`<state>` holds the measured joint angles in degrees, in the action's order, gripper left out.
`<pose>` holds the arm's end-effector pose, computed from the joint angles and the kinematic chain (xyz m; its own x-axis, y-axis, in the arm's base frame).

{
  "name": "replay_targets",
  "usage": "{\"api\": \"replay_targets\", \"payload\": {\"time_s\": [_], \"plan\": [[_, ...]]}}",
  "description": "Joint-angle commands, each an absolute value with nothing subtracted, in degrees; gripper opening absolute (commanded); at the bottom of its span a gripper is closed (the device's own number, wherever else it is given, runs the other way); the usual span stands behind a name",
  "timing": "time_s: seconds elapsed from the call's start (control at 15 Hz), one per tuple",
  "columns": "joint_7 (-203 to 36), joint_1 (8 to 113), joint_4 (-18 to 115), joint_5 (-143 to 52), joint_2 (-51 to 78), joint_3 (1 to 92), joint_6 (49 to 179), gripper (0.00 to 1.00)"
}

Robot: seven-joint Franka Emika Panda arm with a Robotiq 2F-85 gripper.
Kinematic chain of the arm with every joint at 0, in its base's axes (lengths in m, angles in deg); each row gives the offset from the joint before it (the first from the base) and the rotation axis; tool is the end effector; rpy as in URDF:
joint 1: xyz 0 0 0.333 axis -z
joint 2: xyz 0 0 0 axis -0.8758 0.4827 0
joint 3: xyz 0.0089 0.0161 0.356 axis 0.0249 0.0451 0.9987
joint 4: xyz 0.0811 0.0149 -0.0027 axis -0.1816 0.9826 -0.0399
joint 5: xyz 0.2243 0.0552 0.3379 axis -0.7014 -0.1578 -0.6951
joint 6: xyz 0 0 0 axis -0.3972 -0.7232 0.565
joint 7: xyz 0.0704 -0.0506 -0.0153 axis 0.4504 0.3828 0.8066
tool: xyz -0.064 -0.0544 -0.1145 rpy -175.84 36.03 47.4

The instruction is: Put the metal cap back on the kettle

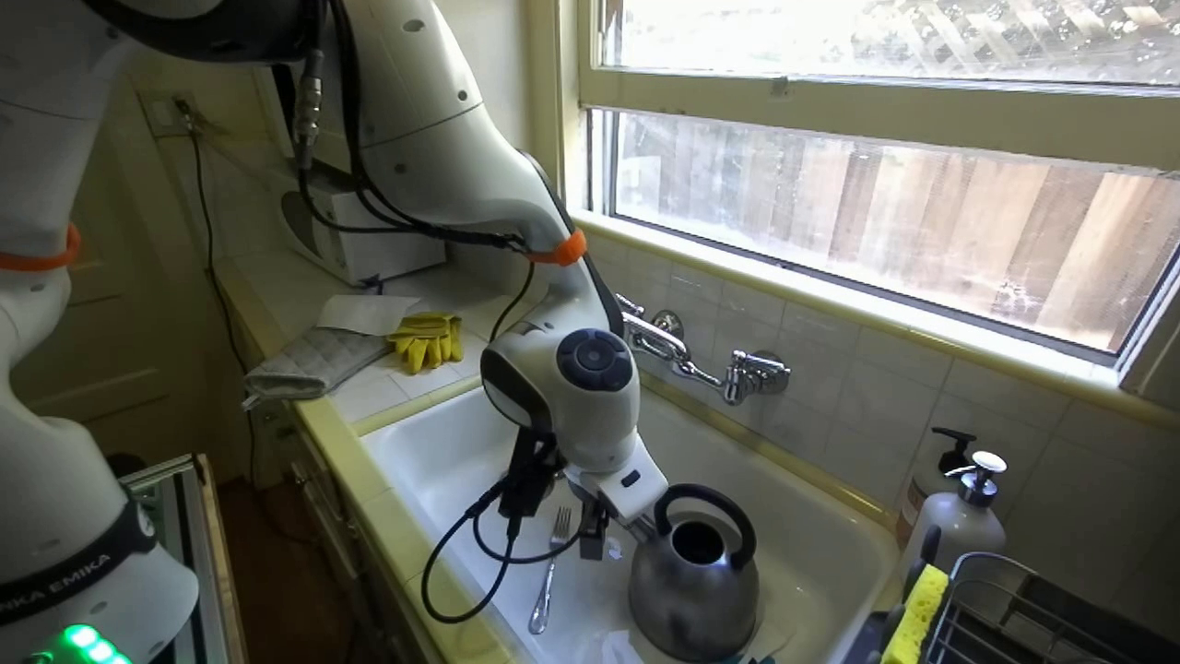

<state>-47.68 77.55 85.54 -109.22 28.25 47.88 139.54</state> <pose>0.4947 -0.2064 0.0959 0.7001 -0.7140 0.0123 -0.6755 -0.6678 -0.3126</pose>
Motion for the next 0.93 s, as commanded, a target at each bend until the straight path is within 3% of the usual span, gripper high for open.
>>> {"api": "replay_targets", "payload": {"time_s": [0.0,0.87], "plan": [[-42.7,76.6,92.1,-109.2,23.0,48.4,143.6,1.00],[-32.2,71.9,105.8,-97.4,12.0,46.6,150.9,1.00]]}}
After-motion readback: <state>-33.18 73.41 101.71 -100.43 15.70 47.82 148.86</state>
